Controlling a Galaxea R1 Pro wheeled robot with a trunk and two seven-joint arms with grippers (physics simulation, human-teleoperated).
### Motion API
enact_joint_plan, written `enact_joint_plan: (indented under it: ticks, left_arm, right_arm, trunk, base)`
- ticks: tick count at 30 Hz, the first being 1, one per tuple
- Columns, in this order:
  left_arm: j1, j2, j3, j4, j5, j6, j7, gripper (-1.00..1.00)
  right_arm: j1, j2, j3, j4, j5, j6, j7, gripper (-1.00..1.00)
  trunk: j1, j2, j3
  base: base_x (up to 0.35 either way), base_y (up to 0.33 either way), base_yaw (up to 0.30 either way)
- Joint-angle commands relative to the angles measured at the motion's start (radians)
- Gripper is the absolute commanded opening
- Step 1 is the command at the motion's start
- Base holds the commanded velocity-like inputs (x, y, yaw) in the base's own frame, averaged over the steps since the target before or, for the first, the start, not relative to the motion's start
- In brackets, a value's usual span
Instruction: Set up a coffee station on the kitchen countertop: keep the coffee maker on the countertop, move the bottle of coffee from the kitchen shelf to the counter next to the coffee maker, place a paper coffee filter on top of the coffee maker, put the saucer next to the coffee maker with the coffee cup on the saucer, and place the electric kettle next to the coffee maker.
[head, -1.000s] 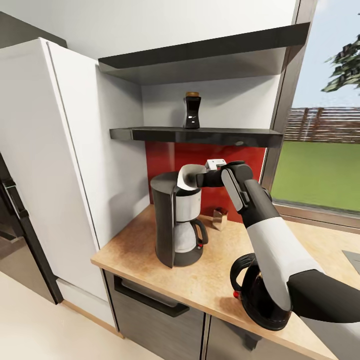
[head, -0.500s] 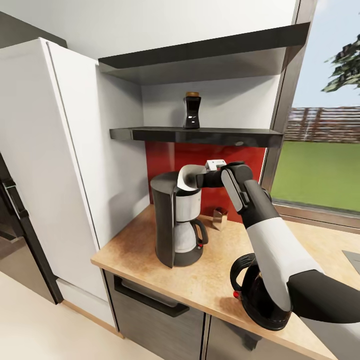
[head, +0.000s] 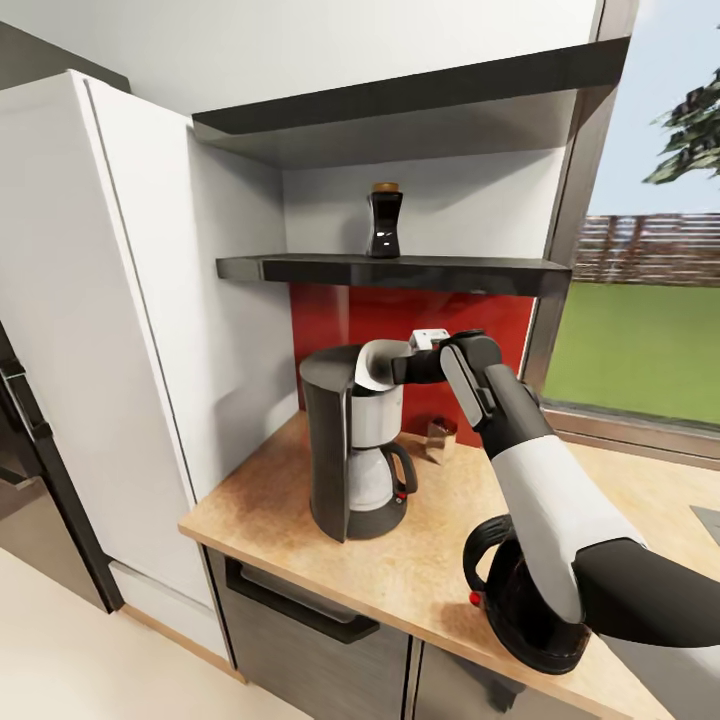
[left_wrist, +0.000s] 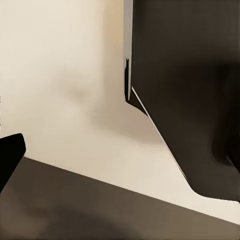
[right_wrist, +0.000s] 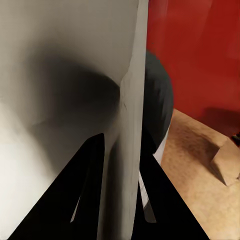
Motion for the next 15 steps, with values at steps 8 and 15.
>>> enact_joint_plan:
  ticks: [8,15]
  left_arm:
    - [0.0,0.0,0.0,-0.001,0.001,0.004,0.0,1.0]
    - [0.0,0.0,0.0,-0.001,0.001,0.004,0.0,1.0]
  right_arm:
    - [0.001,-0.002,0.0,0.001,-0.003,0.004,-0.002,-1.0]
    - [0.001,-0.003,0.0,0.025,-0.003,0.005,-0.002,-1.0]
  trunk:
    - [0.0,-0.001,0.0]
    - [0.0,-0.001,0.0]
  base:
    - [0.018,0.0,0.0]
    - [0.091,0.0,0.0]
